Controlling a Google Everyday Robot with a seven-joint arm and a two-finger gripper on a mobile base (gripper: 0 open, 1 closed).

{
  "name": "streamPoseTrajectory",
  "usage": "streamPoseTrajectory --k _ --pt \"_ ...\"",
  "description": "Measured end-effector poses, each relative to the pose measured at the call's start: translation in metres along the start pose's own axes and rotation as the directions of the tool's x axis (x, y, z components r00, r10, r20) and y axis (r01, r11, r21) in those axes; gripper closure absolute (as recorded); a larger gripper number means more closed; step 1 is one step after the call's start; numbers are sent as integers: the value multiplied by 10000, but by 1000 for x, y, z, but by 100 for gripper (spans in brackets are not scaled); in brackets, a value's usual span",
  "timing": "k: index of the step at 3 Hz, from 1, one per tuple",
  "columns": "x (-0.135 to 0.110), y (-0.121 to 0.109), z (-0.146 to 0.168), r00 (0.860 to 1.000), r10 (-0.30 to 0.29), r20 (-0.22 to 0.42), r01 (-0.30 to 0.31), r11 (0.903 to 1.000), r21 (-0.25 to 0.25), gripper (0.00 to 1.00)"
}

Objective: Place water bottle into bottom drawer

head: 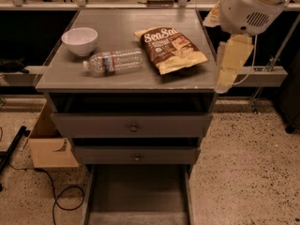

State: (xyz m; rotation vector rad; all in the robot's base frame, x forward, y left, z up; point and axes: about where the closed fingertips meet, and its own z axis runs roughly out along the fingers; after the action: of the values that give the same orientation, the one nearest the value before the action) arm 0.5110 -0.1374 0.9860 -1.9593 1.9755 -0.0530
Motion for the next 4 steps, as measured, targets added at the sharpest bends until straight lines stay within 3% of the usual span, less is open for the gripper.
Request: streamPoseTrajectory --k 1,2,3,4 --pt "5 -21 7 9970 -170 752 185 9996 -200 0" --pt "3 -55 30 9893 -642 1313 733 9951 -660 0" --pt "-37 -91 51 9690 -1458 1996 1583 9862 -478 0" --pt "-37 -92 51 9690 -1451 1998 1573 9865 -462 0"
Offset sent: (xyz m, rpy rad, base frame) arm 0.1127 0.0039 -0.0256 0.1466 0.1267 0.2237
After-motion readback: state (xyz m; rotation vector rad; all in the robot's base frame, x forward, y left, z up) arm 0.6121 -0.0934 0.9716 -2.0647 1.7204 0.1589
